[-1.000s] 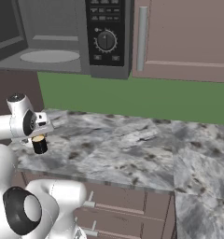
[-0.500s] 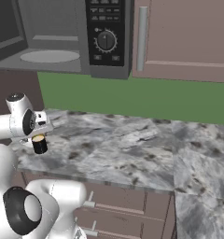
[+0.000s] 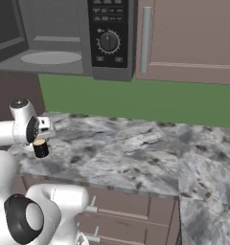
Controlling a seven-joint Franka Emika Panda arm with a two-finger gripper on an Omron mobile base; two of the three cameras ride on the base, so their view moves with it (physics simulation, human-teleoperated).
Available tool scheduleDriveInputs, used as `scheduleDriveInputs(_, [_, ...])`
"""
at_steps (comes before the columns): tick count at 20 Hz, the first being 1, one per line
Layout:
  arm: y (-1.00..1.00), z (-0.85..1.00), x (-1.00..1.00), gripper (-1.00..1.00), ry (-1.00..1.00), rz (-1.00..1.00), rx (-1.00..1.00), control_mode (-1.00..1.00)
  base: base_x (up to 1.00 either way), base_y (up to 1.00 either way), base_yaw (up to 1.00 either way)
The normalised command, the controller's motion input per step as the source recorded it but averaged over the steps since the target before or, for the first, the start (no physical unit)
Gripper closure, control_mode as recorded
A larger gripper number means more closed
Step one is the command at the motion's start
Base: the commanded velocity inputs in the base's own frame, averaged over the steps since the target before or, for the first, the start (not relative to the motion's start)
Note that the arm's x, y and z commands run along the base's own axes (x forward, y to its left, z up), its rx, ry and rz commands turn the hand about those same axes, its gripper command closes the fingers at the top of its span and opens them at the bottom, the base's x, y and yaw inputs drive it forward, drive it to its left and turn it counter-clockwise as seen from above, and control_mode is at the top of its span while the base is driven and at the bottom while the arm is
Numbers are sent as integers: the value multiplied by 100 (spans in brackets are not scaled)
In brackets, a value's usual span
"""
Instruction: Pick the mug from the counter and place it inside the microwave. Then close the microwave.
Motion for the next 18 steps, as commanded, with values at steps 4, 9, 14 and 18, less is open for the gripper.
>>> scheduleDriveInputs(4, [0, -18, 14, -100, 5, -3, 7, -100, 0, 0, 0])
scheduleDriveInputs(9, [0, -5, 10, -100, 3, 0, 2, -100, 0, 0, 0])
scheduleDriveInputs(14, [1, -15, 4, -100, 1, 0, 0, -100, 0, 0, 0])
scheduleDriveInputs(18, [0, -21, 2, -100, 0, 0, 0, -100, 0, 0, 0])
